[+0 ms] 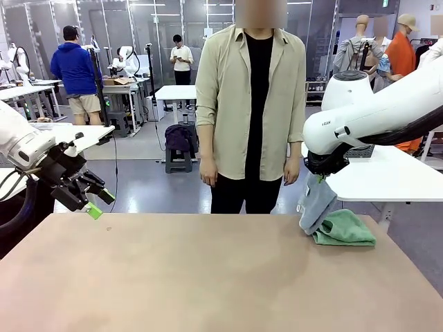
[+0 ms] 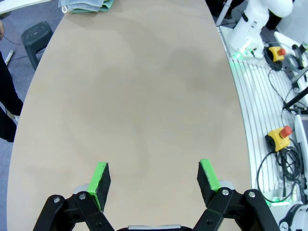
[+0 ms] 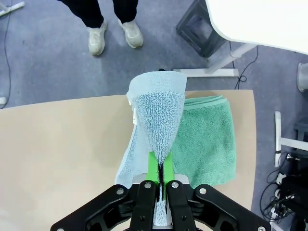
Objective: Fold the towels and place them in the basket.
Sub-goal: Stack the folded Towel with hook on the right side of the table.
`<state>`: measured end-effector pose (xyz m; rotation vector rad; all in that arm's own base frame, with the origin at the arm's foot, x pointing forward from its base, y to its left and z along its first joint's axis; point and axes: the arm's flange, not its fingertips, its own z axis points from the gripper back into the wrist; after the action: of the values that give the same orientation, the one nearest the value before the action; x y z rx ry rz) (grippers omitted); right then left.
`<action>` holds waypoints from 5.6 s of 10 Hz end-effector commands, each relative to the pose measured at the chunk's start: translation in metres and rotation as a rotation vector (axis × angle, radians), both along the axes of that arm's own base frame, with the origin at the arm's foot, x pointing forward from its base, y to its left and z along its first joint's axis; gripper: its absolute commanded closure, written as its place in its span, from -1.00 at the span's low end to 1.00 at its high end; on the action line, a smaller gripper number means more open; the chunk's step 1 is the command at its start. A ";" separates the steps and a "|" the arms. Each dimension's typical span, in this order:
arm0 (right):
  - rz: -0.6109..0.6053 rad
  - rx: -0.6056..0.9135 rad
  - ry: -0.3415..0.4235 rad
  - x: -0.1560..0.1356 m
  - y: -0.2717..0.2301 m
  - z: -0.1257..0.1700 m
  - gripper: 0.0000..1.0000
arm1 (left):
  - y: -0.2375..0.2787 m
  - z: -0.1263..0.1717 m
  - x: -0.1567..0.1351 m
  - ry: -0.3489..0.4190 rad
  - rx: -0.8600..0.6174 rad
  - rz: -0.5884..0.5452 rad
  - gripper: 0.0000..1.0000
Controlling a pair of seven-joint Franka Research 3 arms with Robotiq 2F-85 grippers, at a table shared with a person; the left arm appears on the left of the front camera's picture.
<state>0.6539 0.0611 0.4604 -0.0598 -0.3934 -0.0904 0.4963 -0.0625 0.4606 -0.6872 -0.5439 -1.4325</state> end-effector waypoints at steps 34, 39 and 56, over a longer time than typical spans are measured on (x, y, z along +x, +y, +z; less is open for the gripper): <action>0.108 0.196 0.154 -0.148 -0.136 0.212 -0.55 | 0.001 0.001 -0.001 -0.006 0.007 -0.007 -0.83; 0.108 0.196 0.154 -0.148 -0.136 0.212 -0.55 | 0.001 0.001 -0.001 -0.006 0.007 -0.007 -0.83; 0.104 0.478 -0.014 -0.230 -0.231 0.293 -0.55 | 0.125 0.096 -0.002 0.003 -0.093 0.131 -0.84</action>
<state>0.4240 -0.1722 0.7595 0.4030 -0.3879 -0.1328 0.4926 0.0661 0.5556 -0.6772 -0.6597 -1.3019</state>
